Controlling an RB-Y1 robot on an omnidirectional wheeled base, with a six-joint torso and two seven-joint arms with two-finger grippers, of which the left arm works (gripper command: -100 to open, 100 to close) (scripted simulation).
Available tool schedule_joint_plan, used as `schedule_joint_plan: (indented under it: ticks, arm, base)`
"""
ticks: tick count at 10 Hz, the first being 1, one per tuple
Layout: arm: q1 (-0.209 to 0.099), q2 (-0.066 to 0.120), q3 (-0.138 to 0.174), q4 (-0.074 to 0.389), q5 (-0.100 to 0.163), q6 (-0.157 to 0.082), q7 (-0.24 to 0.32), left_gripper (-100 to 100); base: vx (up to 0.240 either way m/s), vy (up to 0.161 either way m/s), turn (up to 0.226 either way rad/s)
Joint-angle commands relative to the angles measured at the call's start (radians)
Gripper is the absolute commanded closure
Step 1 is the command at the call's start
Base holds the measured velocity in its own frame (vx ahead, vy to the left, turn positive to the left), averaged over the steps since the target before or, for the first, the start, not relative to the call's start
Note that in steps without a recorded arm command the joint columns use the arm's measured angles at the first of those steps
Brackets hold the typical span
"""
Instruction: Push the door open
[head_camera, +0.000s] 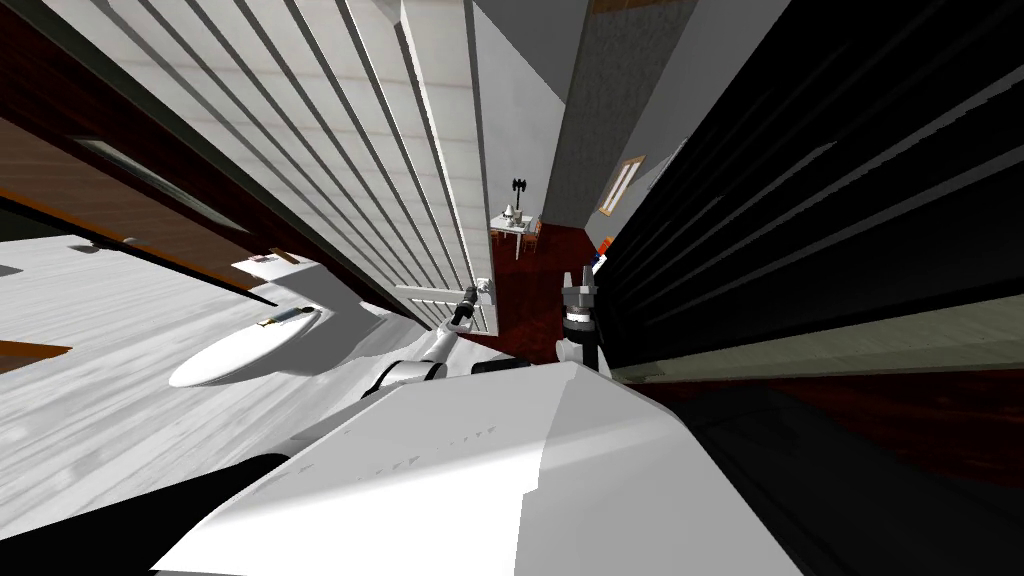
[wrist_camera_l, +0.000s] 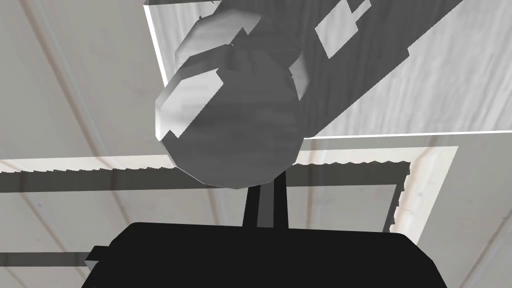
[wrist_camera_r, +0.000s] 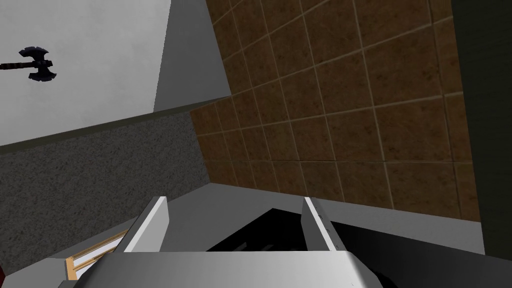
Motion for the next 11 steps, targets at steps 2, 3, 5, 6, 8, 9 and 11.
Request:
schedule_joint_plan:
  ticks: [2,3,5,6,8,9,11]
  arm:
    - [0.002,0.001,-0.003,-0.004,0.001,0.002,0.004,-100]
    - [0.002,-0.001,-0.004,-0.005,0.001,0.002,0.005,-100]
    - [0.003,-0.013,-0.007,-0.008,0.003,0.003,0.009,-100]
    - [0.003,-0.022,-0.008,-0.009,0.003,0.003,0.010,-100]
    - [0.003,-0.030,-0.007,-0.006,0.003,0.000,0.008,-100]
    - [0.004,-0.017,-0.004,-0.006,0.004,-0.002,0.006,-100]
    - [0.004,-0.010,-0.002,-0.005,0.005,-0.005,0.004,-100]
  base:
    - [-0.185,0.016,0.011]
    - [-0.209,0.008,0.022]
    - [-0.239,-0.002,0.025]
    - [-0.199,-0.028,0.028]
    - [-0.160,-0.006,0.013]
    - [0.071,-0.016,-0.030]
    - [0.173,-0.041,-0.014]
